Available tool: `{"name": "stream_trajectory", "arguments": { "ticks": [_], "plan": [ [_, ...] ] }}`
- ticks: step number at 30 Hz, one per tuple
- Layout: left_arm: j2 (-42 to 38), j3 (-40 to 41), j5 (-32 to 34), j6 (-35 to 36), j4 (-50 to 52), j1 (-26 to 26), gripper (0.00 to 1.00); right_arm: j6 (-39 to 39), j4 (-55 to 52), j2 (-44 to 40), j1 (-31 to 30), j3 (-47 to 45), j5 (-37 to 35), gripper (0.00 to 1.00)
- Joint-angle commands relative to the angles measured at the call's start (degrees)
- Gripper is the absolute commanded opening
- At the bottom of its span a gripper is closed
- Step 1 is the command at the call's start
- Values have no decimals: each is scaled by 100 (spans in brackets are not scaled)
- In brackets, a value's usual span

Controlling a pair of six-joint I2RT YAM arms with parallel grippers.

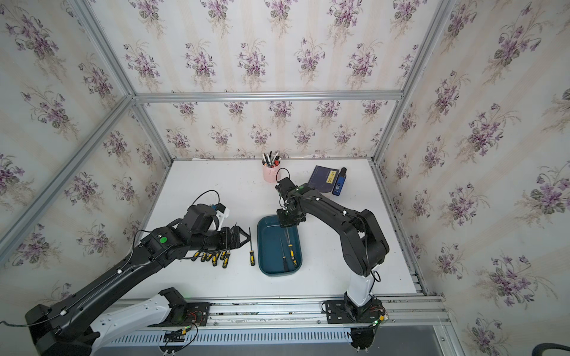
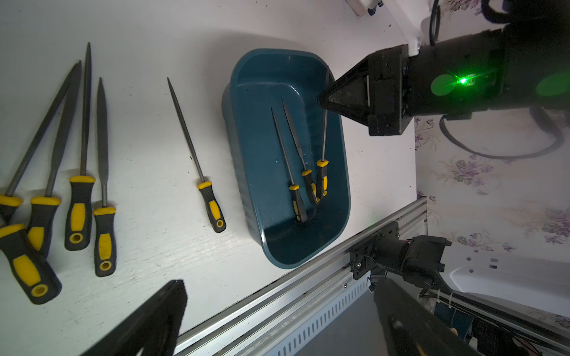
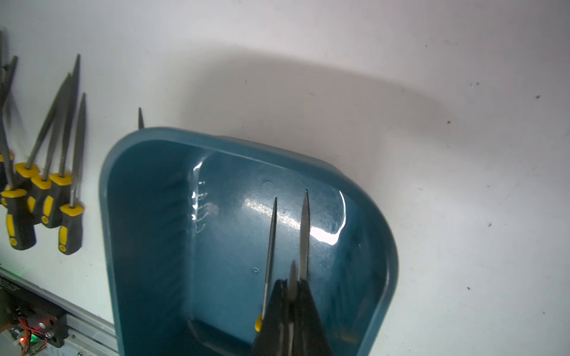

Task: Put the file tool into the storage box
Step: Place the file tool in the storage box.

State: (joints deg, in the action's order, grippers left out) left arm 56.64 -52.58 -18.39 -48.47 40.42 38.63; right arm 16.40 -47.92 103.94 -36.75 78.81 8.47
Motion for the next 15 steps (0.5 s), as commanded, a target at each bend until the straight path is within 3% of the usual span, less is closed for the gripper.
{"name": "stream_trajectory", "arguments": {
  "ticks": [1,15],
  "plan": [
    [-17,45,73,-22,-52,-5,100,18,104,27,-16,-94,94,0],
    [42,212,95,-1,-87,-15,100,214,418,231,-123,-396,338,0]
  ]
}}
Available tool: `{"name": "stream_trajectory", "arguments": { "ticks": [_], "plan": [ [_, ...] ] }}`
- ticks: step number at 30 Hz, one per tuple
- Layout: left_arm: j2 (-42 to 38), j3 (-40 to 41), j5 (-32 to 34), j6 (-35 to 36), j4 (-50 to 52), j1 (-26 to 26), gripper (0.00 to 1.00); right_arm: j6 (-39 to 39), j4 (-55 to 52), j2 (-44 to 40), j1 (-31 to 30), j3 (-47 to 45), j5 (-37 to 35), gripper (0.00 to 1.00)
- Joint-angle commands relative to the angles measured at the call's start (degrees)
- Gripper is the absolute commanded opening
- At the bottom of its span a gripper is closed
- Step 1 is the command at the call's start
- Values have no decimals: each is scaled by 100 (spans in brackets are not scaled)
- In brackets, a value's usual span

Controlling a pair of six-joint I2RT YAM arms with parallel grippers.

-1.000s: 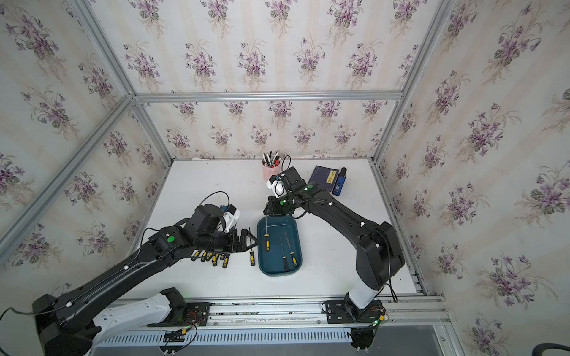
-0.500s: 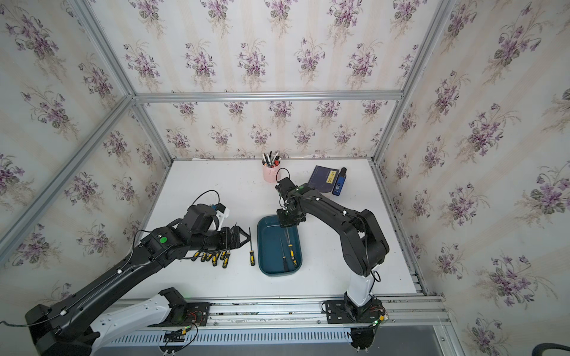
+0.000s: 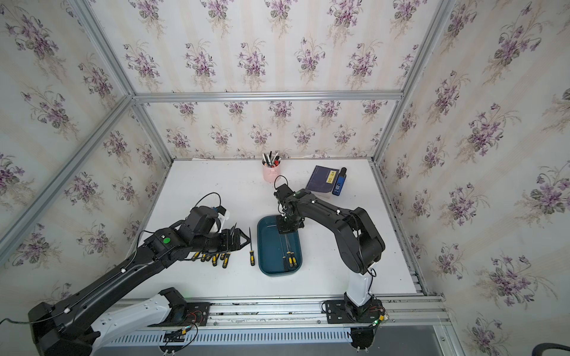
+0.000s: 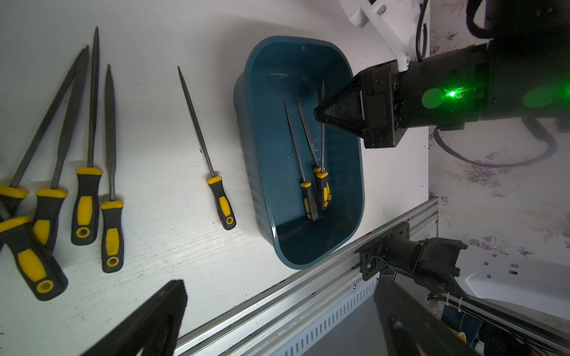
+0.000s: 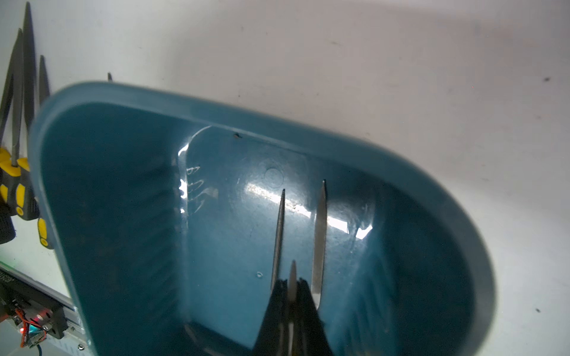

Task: Put the file tool into the storage box
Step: Place the file tool in the storage box.

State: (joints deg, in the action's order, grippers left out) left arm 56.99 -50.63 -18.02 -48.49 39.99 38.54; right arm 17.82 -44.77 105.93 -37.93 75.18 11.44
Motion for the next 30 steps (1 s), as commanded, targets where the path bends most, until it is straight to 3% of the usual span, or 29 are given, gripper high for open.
{"name": "stream_trajectory", "arguments": {
  "ticks": [1,16,26,30],
  "plan": [
    [5,33,64,-3,-44,-5,100,87,118,40,-16,-46,42,0],
    [-118,201,106,2,-34,-17,100,164,311,226,-100,-292,-54,0],
    [-162,304,115,-70,-39,-32,100,221,253,163,-101,-242,-209,24],
    [-128,373,128,-189,-33,-29,100,204,118,79,-100,-56,-265,29]
  ]
}}
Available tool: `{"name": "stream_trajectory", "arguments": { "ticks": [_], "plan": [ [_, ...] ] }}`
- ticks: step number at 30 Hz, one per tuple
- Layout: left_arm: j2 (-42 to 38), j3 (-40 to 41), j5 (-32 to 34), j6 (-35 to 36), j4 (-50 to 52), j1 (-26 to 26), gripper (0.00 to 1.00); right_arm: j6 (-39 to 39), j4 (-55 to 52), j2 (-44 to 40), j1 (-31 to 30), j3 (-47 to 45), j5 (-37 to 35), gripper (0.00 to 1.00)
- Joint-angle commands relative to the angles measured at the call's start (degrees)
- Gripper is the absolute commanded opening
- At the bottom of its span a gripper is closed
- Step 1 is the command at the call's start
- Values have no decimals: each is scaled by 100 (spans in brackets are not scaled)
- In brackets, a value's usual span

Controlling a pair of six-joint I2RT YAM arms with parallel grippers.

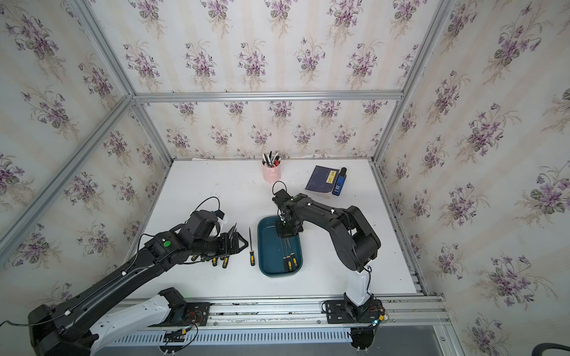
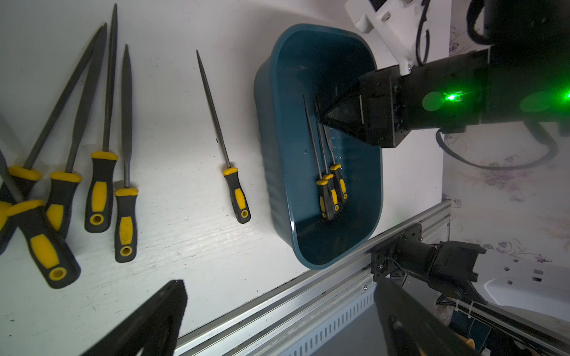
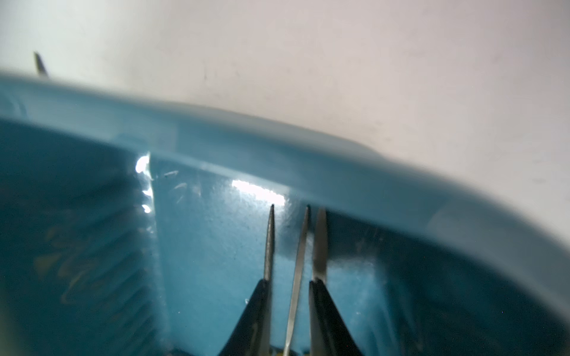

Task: Put the file tool into the storage box
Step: Place the file tool in the storage box, then pick up the file tool from the center of the board.

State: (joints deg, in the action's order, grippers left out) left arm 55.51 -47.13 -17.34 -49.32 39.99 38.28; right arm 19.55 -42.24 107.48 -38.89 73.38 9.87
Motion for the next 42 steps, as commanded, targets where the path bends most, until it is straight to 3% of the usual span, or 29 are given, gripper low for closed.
{"name": "stream_trajectory", "arguments": {
  "ticks": [1,5,11,16,18,25,35,38,42],
  "plan": [
    [47,34,59,-158,-27,-5,100,30,-202,-105,-4,214,-121,29],
    [398,117,3,-516,57,21,100,40,-396,-366,4,559,-209,29],
    [1564,13,332,-1298,141,373,96,-107,-692,-692,100,1016,-293,30],
    [2506,-181,475,-1796,211,486,70,-128,-704,-811,127,966,-234,29],
    [2879,-304,560,-1844,276,512,66,-97,-673,-859,128,878,-189,29],
    [3658,-868,686,-1614,276,573,67,-48,-593,-984,128,585,-195,28],
    [4197,-1015,742,-1468,230,572,62,13,-514,-1076,128,330,-239,28],
    [4427,-1054,733,-1356,244,573,56,22,-487,-1054,128,312,-248,27],
    [4440,-823,695,-1334,110,536,39,44,-439,-1064,129,314,-231,27]
  ]
}}
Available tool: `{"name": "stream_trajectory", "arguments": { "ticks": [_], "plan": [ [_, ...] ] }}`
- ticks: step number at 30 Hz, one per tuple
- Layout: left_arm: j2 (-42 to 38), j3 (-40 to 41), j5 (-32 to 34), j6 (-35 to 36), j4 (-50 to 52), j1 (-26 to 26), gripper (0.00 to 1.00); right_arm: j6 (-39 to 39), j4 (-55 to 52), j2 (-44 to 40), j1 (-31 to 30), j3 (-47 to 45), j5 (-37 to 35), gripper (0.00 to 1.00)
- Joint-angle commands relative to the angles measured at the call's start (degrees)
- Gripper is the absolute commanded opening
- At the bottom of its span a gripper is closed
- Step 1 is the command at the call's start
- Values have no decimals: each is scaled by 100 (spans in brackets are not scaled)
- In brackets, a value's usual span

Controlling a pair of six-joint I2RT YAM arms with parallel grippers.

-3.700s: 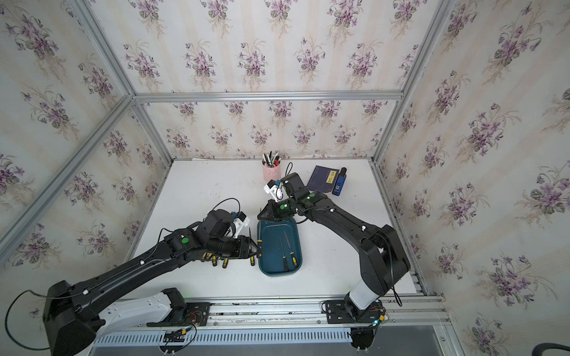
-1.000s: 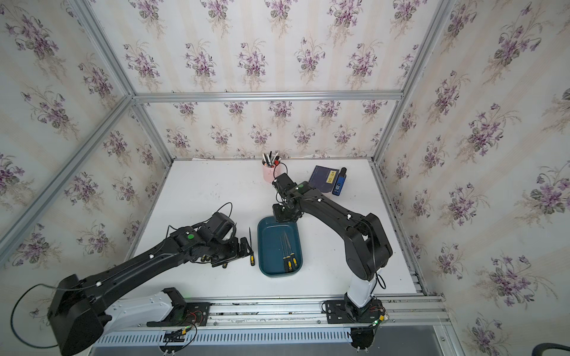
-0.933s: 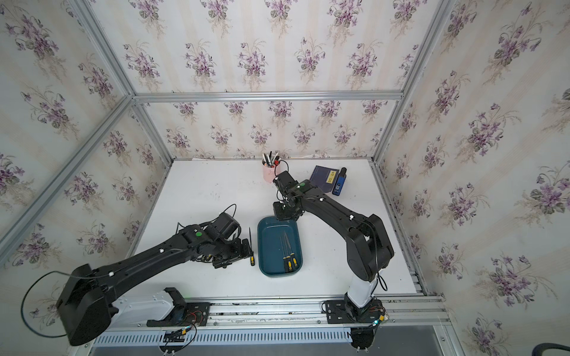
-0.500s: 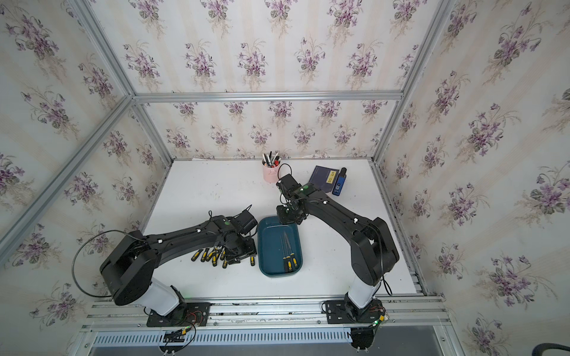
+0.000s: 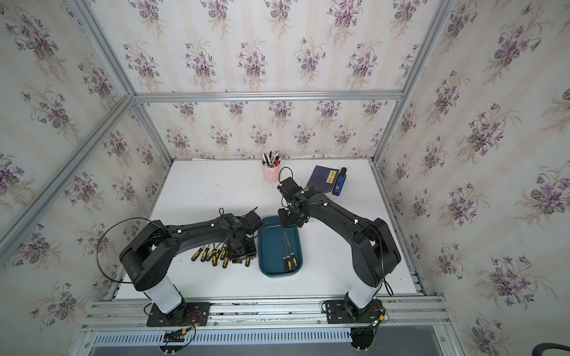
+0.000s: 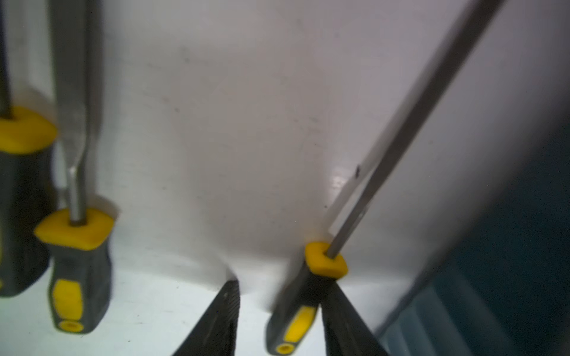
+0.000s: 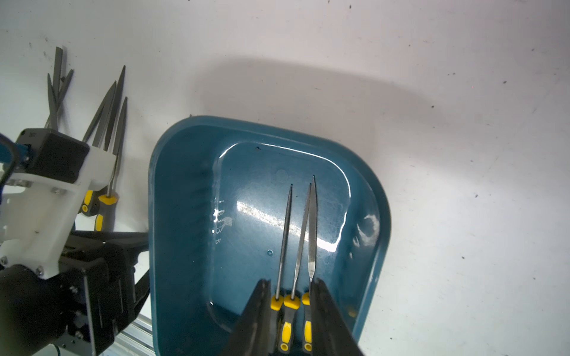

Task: Put the file tool into the storage box
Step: Pick up the file tool from the center of the board, then place the file tool in the storage box.

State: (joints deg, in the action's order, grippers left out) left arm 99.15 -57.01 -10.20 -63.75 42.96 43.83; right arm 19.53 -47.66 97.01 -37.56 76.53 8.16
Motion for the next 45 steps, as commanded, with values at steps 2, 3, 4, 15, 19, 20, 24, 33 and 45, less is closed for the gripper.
{"name": "stream_trajectory", "arguments": {
  "ticks": [2,3,4,15,19,20,24,33,45],
  "plan": [
    [-5,245,29,164,-138,-37,36,51,115,-14,-5,10,-76,27],
    [-46,289,47,200,-113,-65,33,51,108,-16,-5,2,-78,27],
    [-92,328,36,263,-113,-94,30,43,116,-7,-6,-6,-78,27],
    [-1391,149,235,1151,897,-352,16,44,225,-84,11,164,201,27],
    [-2525,148,-295,1510,678,-410,17,247,682,-233,275,254,1247,29],
    [-2701,110,-618,1632,566,-440,17,393,974,-316,396,170,1670,29],
    [-3180,-42,-1573,1856,53,-431,17,960,1973,-555,753,-88,2896,32],
    [-3091,-157,-2028,1923,-410,-332,15,1371,2666,-744,435,-127,3348,33],
    [-2771,-275,-2050,2000,-482,-270,15,1348,2208,-507,65,-25,3008,34]
  ]
}}
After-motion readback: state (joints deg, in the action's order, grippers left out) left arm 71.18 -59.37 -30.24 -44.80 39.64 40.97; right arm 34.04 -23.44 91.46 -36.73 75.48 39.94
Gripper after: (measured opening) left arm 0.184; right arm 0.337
